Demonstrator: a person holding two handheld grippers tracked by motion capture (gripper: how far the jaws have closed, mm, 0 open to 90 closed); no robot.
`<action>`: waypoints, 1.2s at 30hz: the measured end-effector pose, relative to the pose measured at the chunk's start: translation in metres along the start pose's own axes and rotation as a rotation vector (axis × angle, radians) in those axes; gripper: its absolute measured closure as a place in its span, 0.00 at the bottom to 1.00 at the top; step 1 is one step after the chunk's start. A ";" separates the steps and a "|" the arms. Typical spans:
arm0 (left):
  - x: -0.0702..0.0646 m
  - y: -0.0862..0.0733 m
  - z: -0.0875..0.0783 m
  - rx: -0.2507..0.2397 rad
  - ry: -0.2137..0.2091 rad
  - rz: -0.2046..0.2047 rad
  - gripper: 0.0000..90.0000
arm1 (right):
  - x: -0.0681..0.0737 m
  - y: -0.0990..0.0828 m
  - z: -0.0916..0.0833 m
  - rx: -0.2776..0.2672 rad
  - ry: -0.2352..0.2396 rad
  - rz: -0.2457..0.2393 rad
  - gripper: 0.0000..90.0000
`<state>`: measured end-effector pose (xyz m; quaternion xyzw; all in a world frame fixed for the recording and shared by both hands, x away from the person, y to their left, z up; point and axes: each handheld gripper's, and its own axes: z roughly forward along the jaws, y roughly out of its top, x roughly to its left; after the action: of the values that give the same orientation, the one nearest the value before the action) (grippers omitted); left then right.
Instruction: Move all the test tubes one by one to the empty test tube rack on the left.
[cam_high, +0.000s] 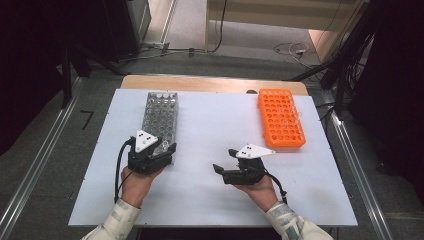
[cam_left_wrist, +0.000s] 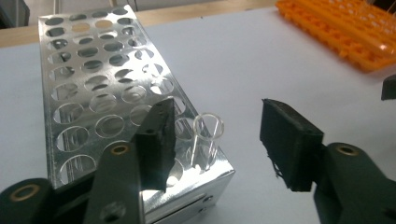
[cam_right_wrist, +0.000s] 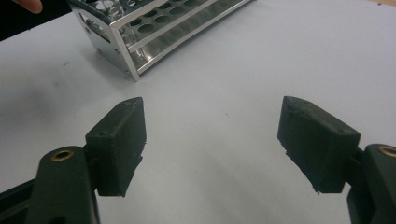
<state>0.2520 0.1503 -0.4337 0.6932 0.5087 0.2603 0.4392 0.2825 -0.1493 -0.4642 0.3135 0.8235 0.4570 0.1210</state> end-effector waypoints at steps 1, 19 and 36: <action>0.001 0.001 -0.001 -0.009 -0.001 -0.005 0.46 | -0.001 0.000 -0.001 -0.001 -0.003 0.002 0.25; 0.018 0.006 -0.005 -0.056 0.021 -0.085 0.09 | -0.044 -0.006 -0.033 -0.040 -0.141 0.079 0.25; 0.021 0.006 -0.006 -0.057 0.028 -0.097 0.09 | -0.100 -0.016 -0.064 -0.096 -0.367 0.188 0.25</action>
<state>0.2574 0.1712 -0.4276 0.6513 0.5400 0.2628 0.4639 0.3226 -0.2617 -0.4509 0.4609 0.7320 0.4404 0.2404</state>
